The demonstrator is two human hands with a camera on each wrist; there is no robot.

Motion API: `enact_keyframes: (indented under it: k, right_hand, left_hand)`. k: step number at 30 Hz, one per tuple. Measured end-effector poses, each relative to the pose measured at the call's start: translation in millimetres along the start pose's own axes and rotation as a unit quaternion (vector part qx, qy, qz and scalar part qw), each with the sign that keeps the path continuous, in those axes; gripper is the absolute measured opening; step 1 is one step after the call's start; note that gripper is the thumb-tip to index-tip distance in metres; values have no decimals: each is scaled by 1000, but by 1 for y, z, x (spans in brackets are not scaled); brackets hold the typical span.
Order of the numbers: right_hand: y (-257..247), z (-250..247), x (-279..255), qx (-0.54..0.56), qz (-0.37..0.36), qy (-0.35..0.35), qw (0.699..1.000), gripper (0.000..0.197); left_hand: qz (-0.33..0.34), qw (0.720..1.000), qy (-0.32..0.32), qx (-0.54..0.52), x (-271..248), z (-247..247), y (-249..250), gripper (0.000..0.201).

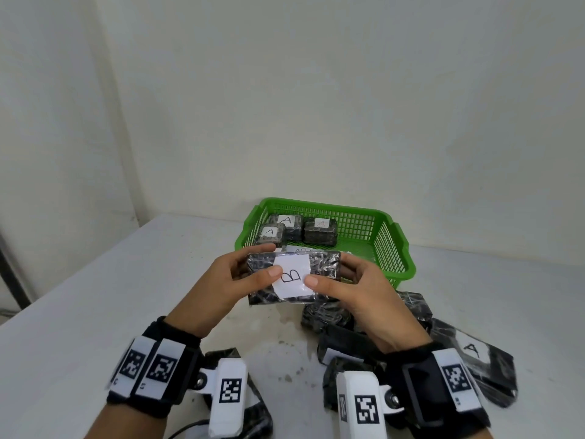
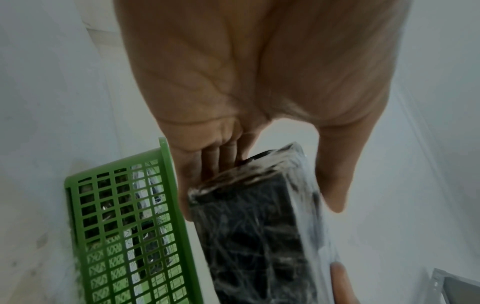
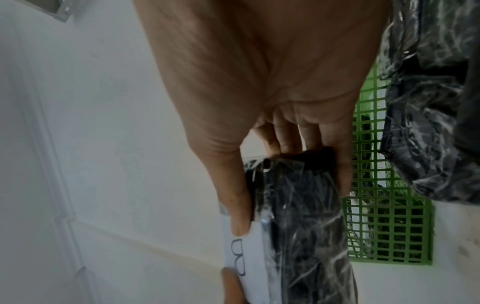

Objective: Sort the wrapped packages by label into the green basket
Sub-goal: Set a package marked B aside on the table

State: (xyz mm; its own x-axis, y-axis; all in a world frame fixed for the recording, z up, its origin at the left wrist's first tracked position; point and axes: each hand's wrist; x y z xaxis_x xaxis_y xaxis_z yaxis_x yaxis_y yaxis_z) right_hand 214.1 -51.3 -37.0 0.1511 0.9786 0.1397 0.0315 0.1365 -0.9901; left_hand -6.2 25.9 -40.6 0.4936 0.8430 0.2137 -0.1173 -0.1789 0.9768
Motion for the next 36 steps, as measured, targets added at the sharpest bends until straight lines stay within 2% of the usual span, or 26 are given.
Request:
enact_keyframes:
  k: [1,3,4,6,7,10,11,13,16,19,22,25,28,31,33,36]
  right_hand:
    - [0,-1,0,-2,-1,1,1000,61]
    - [3,-1,2,-4,7,-1,1000,69]
    - [4,0,4,-10,13,2,1000,79]
    - [6,3,6,-12,26,12,1000,98]
    - [7,3,7,-8,28,16,999,98]
    - [3,0,4,38,39,-11,998,72]
    - [0,-1,2,55,49,-27,997,69]
    - [0,-2,2,70,62,-38,995,73]
    - [10,-3,9,53,48,14,997,88]
    - [14,-5,12,23,14,54,998,84]
    - [14,-4,12,30,9,37,999,84]
    - [8,0,7,35,10,9,999,75]
    - [6,1,4,32,7,12,999,67]
    - [7,0,4,26,15,-5,1000,75]
    - [5,-1,3,21,17,-8,1000,79]
    - [3,-3,2,16,7,11,1000,74]
  left_hand:
    - [2,1000,1,6,0,1,0,80]
    - [17,1000,10,20,-1,1,3,64]
    - [22,999,15,21,-2,2,5,58]
    - [33,999,13,15,-3,2,5,58]
    - [38,999,8,16,-3,1,5,60]
    - [57,998,-11,31,-3,0,2,67]
    - [64,997,-19,40,-4,0,2,69]
    - [70,995,-38,54,-5,1,2,71]
    - [59,995,-51,57,-5,2,2,72]
    - [23,998,-33,49,-4,2,3,72]
    - [18,999,-1,40,-2,4,4,58]
    - [23,999,-6,32,-4,5,5,61]
    - [18,999,-13,26,-4,5,5,58]
    - [21,999,5,29,-3,2,4,53]
    - [25,999,19,27,-2,0,3,54]
    - [10,1000,-8,18,-2,0,1,66]
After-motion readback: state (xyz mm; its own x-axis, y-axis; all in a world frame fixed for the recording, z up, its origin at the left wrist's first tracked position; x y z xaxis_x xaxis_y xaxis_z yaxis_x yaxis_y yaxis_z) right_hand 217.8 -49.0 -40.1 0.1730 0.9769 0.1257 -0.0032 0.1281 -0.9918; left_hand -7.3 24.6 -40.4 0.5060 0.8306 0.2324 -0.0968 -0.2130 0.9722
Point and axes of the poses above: each hand's wrist, its own x-axis towards the middle knuckle, its own z-axis out of the palm, y = z × x, and after that the axes turned 1 degree about y, right-handed
